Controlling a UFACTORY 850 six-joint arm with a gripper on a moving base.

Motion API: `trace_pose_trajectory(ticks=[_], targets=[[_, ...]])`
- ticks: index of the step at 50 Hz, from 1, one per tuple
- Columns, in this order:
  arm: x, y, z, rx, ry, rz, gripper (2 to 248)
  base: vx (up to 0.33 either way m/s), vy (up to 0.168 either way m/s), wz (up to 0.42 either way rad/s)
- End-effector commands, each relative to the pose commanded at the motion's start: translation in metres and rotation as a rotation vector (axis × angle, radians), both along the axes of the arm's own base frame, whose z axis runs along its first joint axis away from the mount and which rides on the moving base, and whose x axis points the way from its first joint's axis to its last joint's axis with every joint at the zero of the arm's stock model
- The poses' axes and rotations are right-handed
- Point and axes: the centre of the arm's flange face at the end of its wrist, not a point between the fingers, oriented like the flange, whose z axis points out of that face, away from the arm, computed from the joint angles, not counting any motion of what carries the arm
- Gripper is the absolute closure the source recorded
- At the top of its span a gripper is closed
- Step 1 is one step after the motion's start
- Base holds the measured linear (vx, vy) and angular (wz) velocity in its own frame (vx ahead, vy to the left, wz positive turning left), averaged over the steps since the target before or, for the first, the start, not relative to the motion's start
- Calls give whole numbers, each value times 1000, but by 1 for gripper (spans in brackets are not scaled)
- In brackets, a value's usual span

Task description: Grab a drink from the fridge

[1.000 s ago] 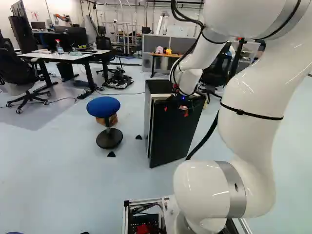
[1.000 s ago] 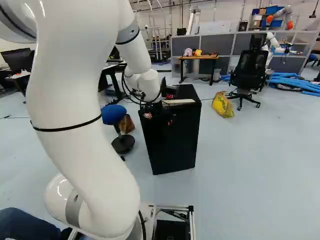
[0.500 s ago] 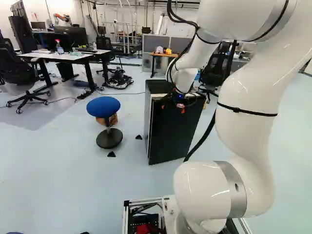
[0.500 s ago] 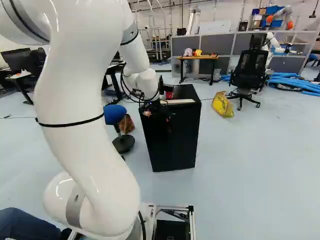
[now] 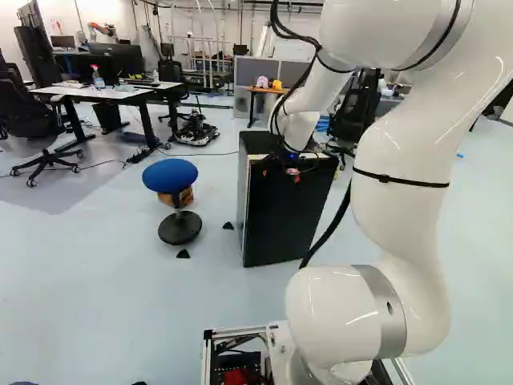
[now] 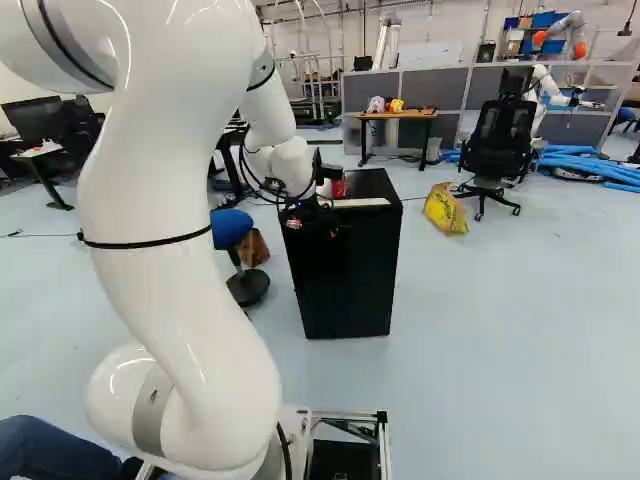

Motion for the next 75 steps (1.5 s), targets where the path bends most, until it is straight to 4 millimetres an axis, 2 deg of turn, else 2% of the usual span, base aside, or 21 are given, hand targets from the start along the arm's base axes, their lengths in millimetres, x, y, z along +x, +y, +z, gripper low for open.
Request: trace_pose_trajectory(ticks=[41,75], targets=[[5,-2,3,-32,-74,12,3,0,0,0],[-54,-2,5,-33,-59,1,3,0,0,0]])
